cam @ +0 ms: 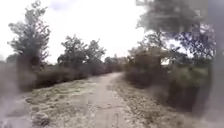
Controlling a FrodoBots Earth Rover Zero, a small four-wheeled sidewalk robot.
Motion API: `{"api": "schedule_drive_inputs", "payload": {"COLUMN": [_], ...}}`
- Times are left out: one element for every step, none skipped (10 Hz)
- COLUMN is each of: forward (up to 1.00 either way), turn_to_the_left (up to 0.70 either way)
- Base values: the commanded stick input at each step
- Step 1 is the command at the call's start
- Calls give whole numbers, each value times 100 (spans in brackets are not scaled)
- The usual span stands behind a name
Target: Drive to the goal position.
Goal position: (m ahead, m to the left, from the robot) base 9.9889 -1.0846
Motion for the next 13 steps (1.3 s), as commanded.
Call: {"api": "schedule_drive_inputs", "payload": {"forward": [100, 100, 100, 100, 100, 100, 100, 100, 100, 100, 100, 100, 100], "turn_to_the_left": [0, 0, 0, 0, 0, 0, 0, 0, 0, 0, 0, 0, 0]}}
